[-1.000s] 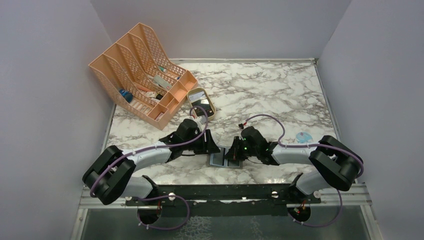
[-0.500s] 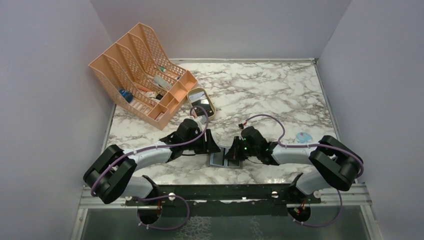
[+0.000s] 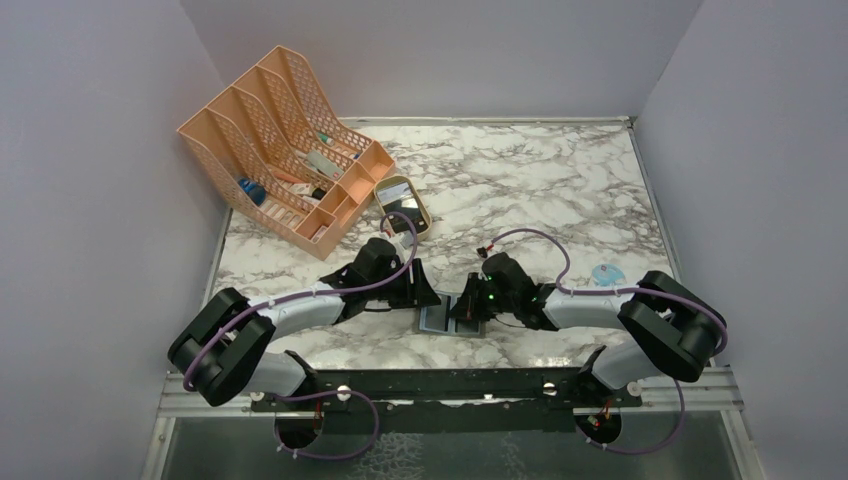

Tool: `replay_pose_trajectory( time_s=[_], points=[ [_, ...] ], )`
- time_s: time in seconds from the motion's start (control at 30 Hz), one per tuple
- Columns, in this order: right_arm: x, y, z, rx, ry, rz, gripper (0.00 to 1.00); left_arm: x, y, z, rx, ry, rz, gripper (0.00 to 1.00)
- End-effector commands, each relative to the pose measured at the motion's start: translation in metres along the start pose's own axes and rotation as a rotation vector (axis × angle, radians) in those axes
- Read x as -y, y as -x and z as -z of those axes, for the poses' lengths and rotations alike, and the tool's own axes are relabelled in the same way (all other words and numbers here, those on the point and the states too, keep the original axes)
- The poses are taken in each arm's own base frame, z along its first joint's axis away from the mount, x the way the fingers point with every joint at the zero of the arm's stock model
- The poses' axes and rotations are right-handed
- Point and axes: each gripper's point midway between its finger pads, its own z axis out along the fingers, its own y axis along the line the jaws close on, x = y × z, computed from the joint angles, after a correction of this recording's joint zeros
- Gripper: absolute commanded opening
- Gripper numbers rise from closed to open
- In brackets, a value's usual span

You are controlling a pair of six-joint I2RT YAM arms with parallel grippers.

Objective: Put the credit cards into the card holder
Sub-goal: Turn over the card slot in the card holder.

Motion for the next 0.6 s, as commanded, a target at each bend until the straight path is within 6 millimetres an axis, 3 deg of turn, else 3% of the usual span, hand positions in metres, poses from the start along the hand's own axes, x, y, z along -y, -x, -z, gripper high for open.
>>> replay_pose_trajectory(
  time_s=[0.0,0.57],
  points=[
    [0.0121,-0.0067,0.0003,-0.014,-0.049,0.005,0.05,-0.0062,-0.0026,-0.0014,0.003,0.017,-0.009,0.52],
    [0.0113,-0.0056,0.0002,-0.013,-0.052,0.007,0.05,-0.0103,-0.005,-0.0031,-0.009,0.031,-0.005,0.52]
  ],
)
